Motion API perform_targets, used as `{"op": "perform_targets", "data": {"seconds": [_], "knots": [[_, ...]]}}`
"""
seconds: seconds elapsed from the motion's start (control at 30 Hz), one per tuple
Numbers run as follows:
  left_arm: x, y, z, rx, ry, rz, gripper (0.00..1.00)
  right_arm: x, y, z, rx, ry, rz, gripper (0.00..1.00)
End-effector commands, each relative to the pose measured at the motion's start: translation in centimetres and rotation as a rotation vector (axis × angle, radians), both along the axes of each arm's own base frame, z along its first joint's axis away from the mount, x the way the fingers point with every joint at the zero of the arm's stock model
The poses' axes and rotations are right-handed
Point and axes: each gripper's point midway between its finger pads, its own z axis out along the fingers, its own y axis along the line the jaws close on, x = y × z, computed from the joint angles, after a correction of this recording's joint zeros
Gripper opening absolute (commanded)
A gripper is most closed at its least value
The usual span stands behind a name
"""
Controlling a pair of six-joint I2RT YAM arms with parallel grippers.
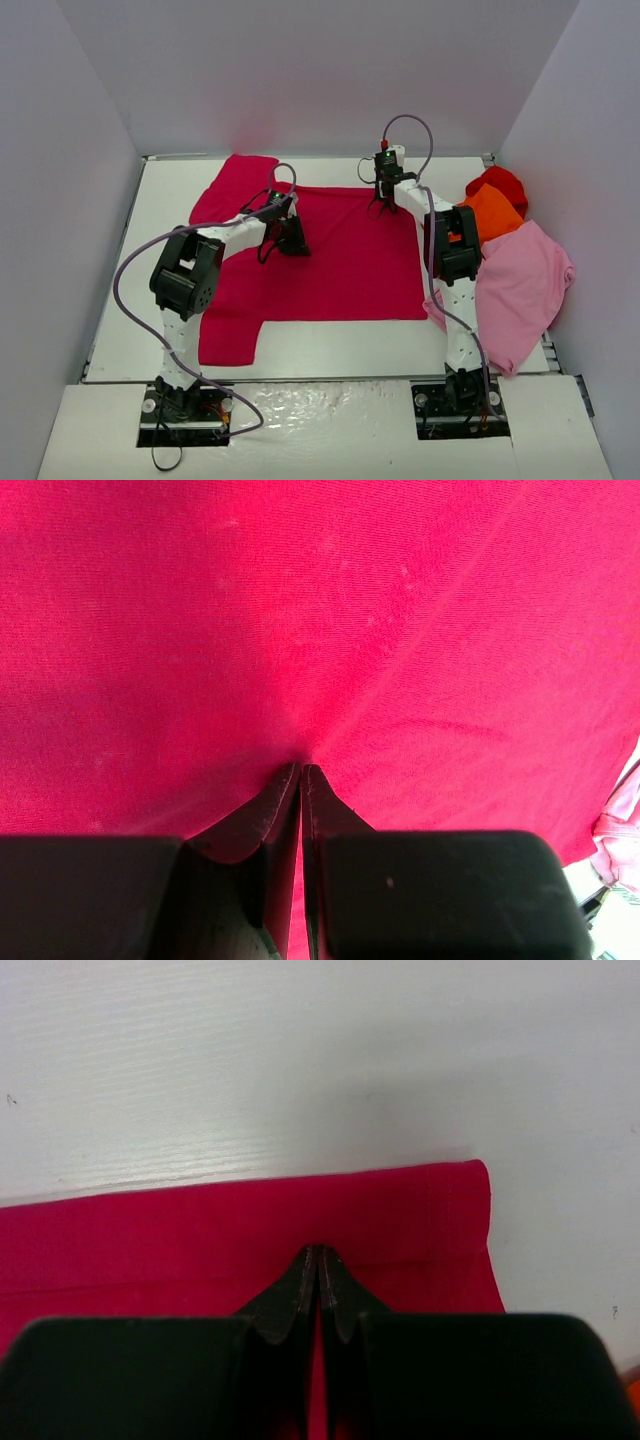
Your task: Fold and stack the t-shirts
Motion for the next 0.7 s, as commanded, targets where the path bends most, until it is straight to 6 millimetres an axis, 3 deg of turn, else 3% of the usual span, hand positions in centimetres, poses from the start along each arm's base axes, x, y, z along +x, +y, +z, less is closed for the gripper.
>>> {"op": "perform_targets", "data": {"seconds": [0.0,0.23,0.4,0.53,0.67], "knots": [[0.8,0.1,1.2,0.012,-0.033,-0.008,0.04,1.7,-1.0,2.8,0.015,-0.065,-0.038,0.00],[1.0,0.0,1.2,0.011,-0.034,-0.009,0.04,-0.1,-1.1,3.9,0.048,-0.052,-0.043,0.00],[0.7,0.1,1.2,0.012,-0.030,-0.011,0.03,-0.6,-1.7,2.1,0.037,-0.018,-0.056,0.00],[0.6,0.3,1.4,0.016,-0.036,-0.012,0.03,0.5,-1.8,1.1,0.038,-0.019,-0.065,0.00],[0.6,0.3,1.5,0.017,-0.034,-0.014,0.03,2.6,-1.7,1.8,0.036,-0.067,-0.069,0.00]]}}
